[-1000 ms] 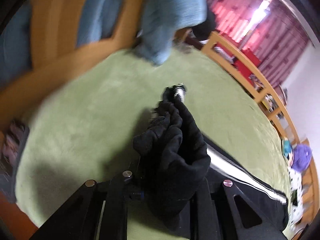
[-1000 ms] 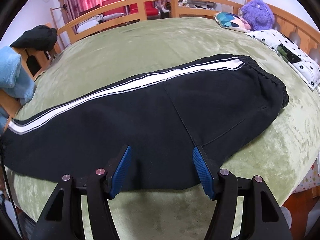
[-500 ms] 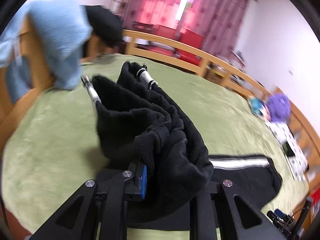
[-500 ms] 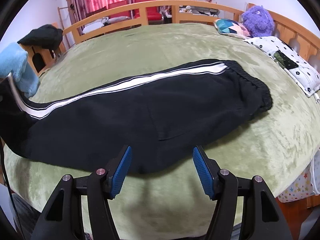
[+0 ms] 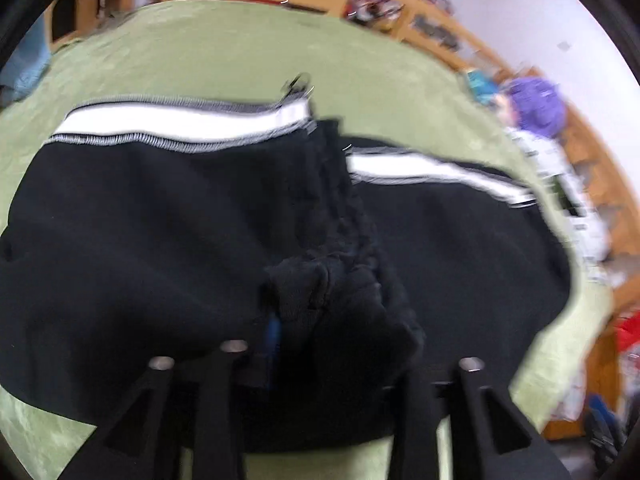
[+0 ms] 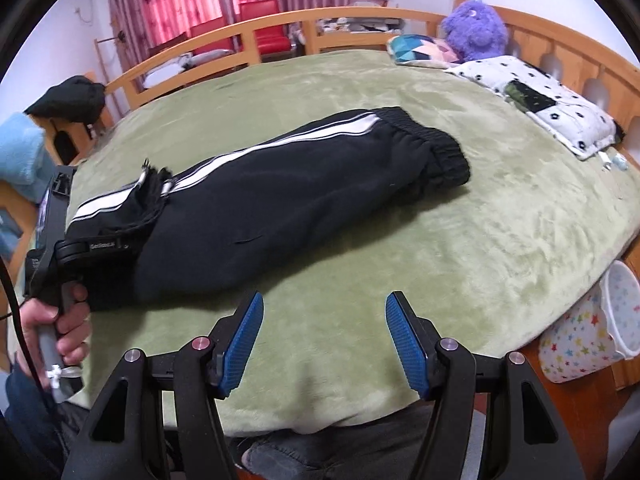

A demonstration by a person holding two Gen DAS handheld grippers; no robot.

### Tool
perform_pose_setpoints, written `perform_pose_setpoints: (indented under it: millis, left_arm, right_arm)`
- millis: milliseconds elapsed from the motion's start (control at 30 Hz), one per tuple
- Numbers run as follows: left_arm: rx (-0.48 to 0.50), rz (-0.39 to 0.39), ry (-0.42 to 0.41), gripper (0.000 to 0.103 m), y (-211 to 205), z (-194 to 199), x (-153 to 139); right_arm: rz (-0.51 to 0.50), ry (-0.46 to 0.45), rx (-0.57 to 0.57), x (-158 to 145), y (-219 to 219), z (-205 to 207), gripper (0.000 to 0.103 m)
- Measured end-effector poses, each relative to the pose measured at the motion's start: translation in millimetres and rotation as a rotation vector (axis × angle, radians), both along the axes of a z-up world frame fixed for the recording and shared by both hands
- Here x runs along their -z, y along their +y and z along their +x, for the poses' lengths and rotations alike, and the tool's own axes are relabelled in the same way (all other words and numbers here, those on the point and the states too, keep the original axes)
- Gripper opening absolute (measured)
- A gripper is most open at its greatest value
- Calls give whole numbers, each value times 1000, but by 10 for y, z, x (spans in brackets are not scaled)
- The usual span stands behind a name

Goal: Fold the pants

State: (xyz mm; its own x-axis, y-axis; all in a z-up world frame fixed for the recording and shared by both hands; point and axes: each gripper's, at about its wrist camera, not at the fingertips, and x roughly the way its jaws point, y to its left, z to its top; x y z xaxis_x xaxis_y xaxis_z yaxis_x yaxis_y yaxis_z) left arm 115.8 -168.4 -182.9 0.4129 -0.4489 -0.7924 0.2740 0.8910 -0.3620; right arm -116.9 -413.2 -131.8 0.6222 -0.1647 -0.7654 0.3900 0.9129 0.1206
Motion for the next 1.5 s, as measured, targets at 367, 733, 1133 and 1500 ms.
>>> perform_pose_setpoints:
  millis: [367, 733, 1133, 1500]
  left_arm:
    - [-150, 67, -149, 78, 1403, -283, -603]
    - [-284, 79, -64, 78, 2262, -243, -133]
    - [-232, -15, -36, 78, 2181, -141, 24]
    - [-200, -24, -29, 78, 2199, 52, 31]
  right_arm:
    - [48, -91, -235, -16, 717, 911, 64]
    - [72, -57, -437, 258, 1568, 1958, 47]
    - [84, -31, -498, 239, 1627, 1570, 16]
    - [74, -149, -465, -28, 1492, 2080, 57]
